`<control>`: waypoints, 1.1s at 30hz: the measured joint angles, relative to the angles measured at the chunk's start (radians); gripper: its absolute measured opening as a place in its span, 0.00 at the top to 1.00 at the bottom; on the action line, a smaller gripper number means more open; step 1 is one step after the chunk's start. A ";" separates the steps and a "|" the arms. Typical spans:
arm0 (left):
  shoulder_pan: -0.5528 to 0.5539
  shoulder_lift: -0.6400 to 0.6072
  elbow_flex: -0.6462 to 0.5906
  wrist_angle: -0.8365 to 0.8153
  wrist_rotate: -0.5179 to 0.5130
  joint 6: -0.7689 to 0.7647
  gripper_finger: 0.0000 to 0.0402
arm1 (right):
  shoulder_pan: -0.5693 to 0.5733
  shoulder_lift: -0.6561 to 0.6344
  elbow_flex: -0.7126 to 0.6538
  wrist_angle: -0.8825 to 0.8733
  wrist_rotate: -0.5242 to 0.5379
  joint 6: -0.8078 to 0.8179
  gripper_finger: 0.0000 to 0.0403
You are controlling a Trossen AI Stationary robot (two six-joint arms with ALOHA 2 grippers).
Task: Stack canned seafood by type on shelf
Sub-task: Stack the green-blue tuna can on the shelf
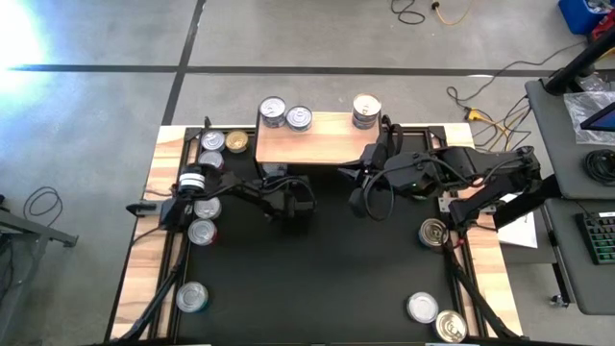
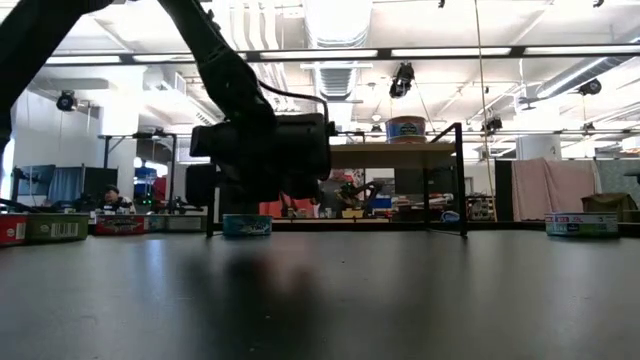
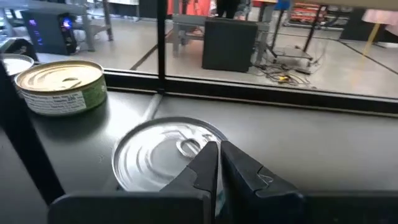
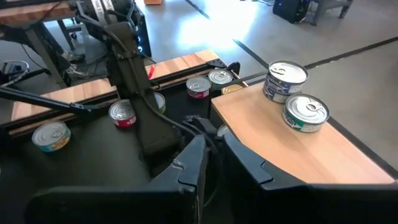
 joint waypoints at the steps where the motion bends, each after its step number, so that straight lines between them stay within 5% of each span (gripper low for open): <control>1: 0.011 0.000 0.001 0.000 0.006 0.000 0.99 | 0.000 0.000 0.000 0.000 0.000 0.006 0.89; 17: 0.037 -0.042 -0.011 -0.191 0.332 0.028 0.99 | 0.010 0.000 0.000 -0.003 -0.029 0.078 0.88; 23: -0.110 -0.137 -0.017 -0.296 0.495 0.070 0.99 | 0.010 0.000 0.000 -0.002 -0.030 0.079 0.88; 33: -0.395 -0.480 -0.189 -0.204 0.724 0.119 1.00 | 0.016 0.001 0.000 -0.010 -0.037 0.104 0.89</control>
